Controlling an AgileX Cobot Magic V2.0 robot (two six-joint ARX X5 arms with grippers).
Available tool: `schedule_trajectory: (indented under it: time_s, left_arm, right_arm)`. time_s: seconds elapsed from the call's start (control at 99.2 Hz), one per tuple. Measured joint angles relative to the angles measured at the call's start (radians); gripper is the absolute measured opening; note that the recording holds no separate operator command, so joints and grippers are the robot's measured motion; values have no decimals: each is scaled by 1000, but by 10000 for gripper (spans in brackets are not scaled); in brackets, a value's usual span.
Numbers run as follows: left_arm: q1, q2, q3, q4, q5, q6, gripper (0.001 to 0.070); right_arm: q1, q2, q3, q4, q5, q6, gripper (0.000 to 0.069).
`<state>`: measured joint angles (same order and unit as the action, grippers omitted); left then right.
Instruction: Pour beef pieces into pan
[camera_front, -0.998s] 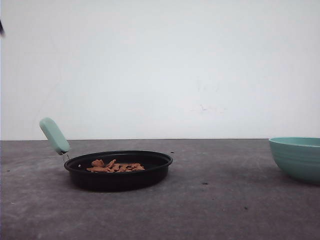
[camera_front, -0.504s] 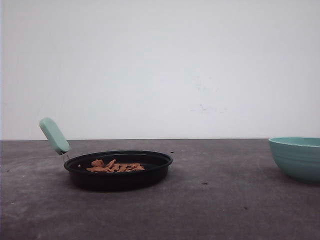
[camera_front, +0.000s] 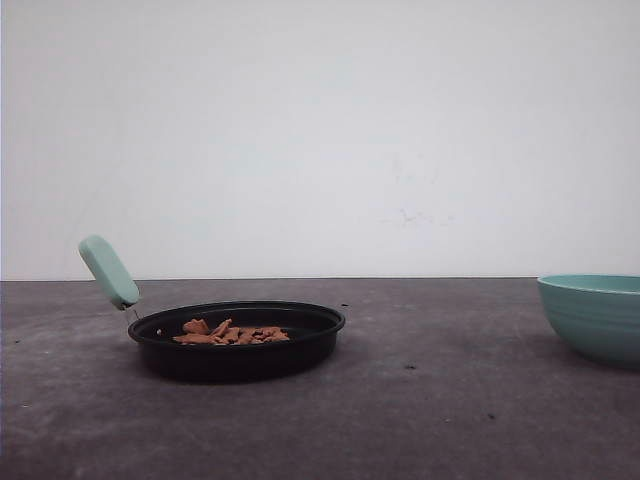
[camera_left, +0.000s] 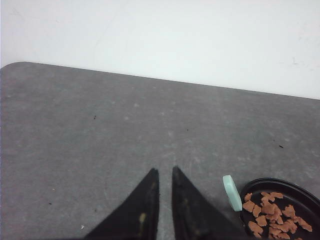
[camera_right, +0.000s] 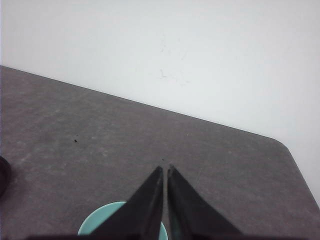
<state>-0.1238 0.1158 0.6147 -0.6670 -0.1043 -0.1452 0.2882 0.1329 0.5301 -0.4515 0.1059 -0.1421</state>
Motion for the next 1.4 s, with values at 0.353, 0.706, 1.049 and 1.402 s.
schedule_trajectory:
  time_s: [0.353,0.706,1.049,1.402]
  left_arm:
    - [0,0,0,0,0,0,20]
    - [0,0,0,0,0,0,20]
    - [0,0,0,2,-1,0,20]
    - [0,0,0,1,-1,0,20]
  right_arm:
    - [0,0,0,0,0,0,11]
    - [-32,-36,-121,64,41,47,11]
    - [-188,-129,-380,158,-191,99,11]
    - [-192,-128,-472,155,-183,121,11]
